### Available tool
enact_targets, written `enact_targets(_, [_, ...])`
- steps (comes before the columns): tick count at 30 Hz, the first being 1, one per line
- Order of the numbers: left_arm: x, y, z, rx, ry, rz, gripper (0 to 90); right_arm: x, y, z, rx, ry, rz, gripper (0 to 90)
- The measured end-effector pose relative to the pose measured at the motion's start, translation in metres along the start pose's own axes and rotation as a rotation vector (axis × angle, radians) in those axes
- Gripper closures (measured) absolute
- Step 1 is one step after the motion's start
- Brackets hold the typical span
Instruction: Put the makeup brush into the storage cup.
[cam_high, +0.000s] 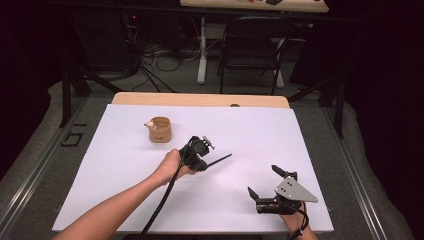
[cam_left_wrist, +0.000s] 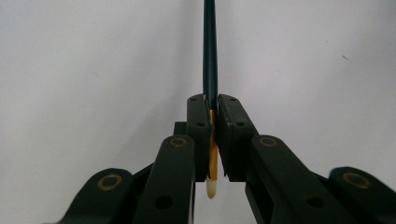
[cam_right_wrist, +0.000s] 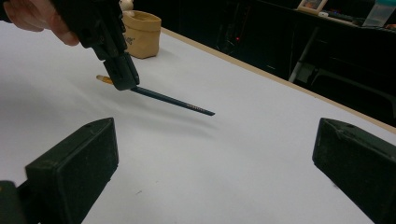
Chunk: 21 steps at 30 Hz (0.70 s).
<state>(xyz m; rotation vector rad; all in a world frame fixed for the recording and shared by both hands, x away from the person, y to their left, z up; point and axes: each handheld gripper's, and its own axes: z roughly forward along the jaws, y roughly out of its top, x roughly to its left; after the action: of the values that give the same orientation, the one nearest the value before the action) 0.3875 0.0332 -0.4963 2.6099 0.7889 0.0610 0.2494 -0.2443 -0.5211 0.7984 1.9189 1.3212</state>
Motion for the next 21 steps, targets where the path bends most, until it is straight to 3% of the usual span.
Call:
enact_targets(6, [-0.002,-0.005,-0.004,0.014,-0.006,0.036,84.0,0.000,0.000,0.001,0.001,0.003,-0.002,0.0])
enact_targets(21, [-0.001,-0.020,-0.017,-0.014,-0.021,0.062,84.0,0.000,0.000,0.003,0.012,0.012,-0.004,0.0])
